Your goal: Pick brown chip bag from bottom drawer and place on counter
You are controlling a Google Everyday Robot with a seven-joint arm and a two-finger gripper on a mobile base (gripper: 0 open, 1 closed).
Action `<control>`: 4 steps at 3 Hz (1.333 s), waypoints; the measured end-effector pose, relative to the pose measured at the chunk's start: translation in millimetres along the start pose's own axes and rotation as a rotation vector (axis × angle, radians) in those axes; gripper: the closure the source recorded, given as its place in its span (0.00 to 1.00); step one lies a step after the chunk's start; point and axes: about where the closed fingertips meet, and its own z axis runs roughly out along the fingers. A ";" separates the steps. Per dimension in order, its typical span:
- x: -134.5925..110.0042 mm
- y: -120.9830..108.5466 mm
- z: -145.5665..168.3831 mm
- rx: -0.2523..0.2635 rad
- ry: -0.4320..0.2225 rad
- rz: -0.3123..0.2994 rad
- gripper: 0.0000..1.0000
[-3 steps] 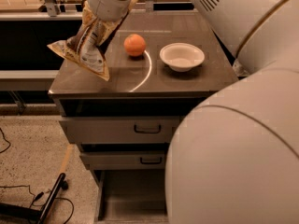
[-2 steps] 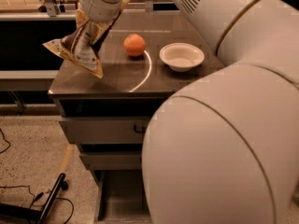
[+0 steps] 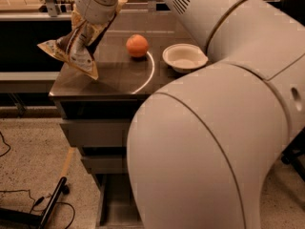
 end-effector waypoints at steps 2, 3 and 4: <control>-13.6 -8.4 3.5 0.028 -0.051 0.009 0.36; -19.1 -11.7 5.0 0.038 -0.071 0.011 0.13; -24.3 -14.7 6.6 0.047 -0.089 0.013 0.00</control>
Offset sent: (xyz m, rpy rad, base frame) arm -0.0047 0.0064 0.0006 0.0200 0.0164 0.0126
